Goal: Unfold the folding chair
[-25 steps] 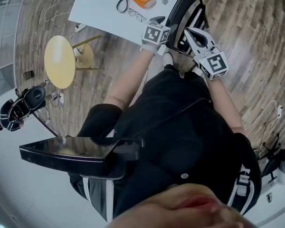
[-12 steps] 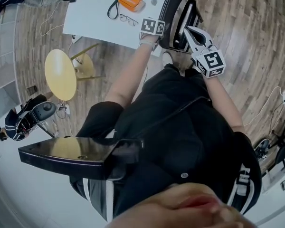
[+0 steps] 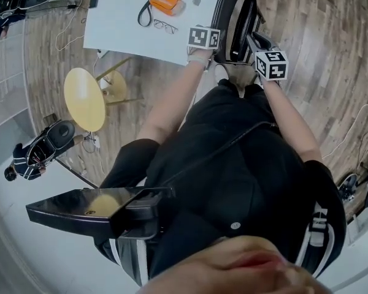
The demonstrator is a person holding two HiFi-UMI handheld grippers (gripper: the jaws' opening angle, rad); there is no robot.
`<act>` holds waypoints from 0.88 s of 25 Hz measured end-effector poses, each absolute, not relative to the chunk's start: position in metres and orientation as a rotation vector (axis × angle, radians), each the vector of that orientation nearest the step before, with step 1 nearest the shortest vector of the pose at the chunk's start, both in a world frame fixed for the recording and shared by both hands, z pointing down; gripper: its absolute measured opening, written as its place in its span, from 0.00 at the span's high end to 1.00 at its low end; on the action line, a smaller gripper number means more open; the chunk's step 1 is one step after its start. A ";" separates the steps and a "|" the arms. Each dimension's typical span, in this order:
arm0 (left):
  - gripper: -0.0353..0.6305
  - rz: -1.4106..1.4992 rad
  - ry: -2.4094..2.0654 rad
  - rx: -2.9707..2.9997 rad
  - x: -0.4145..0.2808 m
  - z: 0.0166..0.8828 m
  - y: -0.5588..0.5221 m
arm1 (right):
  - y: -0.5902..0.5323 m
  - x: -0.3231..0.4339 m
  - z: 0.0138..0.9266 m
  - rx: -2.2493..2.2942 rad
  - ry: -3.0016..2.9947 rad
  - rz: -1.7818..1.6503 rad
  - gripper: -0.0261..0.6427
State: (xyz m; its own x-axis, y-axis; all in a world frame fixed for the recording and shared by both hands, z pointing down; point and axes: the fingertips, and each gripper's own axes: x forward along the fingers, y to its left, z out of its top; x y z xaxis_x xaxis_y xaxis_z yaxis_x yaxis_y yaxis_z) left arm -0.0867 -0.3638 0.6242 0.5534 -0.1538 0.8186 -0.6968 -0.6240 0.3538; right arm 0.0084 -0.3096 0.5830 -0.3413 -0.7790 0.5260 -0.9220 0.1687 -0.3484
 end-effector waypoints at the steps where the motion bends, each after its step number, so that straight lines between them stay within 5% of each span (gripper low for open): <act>1: 0.82 1.009 -0.679 2.115 -0.080 0.622 -0.360 | -0.309 0.012 0.601 1.650 -2.177 0.987 0.84; 11: 0.82 0.957 -0.691 2.155 -0.044 0.609 -0.336 | -0.310 0.033 0.746 1.669 -1.810 1.401 0.61; 22: 0.82 0.939 -0.698 2.156 -0.033 0.605 -0.322 | -0.343 0.032 0.799 1.791 -1.600 1.397 0.53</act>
